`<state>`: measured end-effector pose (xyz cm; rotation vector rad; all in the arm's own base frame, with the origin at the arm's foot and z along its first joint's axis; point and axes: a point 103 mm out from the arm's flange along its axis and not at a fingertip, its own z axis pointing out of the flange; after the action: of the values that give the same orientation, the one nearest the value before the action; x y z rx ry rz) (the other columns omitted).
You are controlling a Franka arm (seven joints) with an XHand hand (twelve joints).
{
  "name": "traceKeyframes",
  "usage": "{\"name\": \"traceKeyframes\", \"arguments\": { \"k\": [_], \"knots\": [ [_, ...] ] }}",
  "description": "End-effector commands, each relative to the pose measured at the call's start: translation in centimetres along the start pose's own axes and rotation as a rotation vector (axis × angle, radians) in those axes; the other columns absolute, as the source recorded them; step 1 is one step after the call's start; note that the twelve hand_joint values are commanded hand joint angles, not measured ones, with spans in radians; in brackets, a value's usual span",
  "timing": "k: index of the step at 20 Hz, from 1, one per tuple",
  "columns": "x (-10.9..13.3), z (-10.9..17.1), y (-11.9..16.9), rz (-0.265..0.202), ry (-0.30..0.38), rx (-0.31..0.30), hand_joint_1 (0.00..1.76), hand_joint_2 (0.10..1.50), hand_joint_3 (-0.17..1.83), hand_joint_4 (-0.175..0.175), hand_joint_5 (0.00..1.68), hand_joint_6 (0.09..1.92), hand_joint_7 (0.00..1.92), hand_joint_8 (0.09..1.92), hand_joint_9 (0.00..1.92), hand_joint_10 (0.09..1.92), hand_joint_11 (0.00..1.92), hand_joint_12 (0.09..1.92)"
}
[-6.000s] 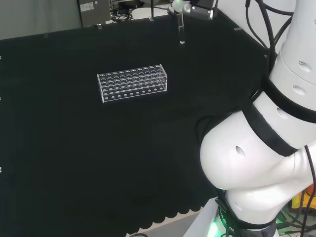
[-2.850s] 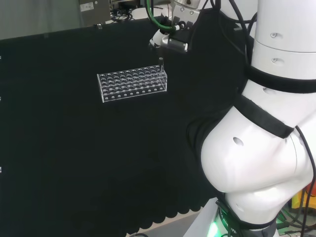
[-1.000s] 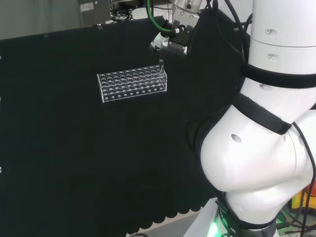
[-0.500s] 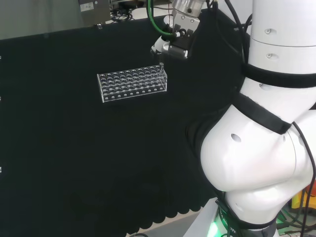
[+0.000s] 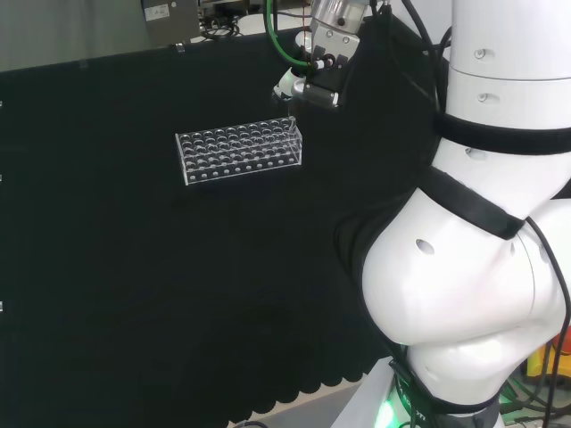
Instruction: Put the test tube back in the rack.
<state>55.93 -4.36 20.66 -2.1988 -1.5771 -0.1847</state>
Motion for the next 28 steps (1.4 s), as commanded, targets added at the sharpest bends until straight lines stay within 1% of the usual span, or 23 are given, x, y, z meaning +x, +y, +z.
{"name": "traceKeyframes", "arguments": {
  "k": [1,13,17,22,28],
  "knots": [
    [-0.3,0.5,0.8,0.008,-0.007,0.000,1.23,0.63,0.65,-0.175,1.38,0.47,1.77,0.56,1.75,0.27,1.23,0.95],
    [-0.6,0.9,1.0,0.008,-0.002,0.013,1.23,0.63,0.65,-0.175,1.37,0.47,1.77,0.56,1.75,0.27,1.23,0.96],
    [-1.0,2.4,0.7,0.006,-0.004,0.020,1.23,0.63,0.65,-0.175,1.37,0.47,1.77,0.56,1.75,0.28,1.23,0.96],
    [-1.0,2.6,0.7,0.005,-0.001,0.034,1.23,0.63,0.65,-0.175,1.37,0.47,1.77,0.56,1.75,0.28,1.23,0.96],
    [-0.5,4.2,0.8,-0.008,-0.004,0.049,1.23,0.63,0.65,-0.175,1.37,0.47,1.76,0.56,1.74,0.28,1.23,0.96]
  ]
}}
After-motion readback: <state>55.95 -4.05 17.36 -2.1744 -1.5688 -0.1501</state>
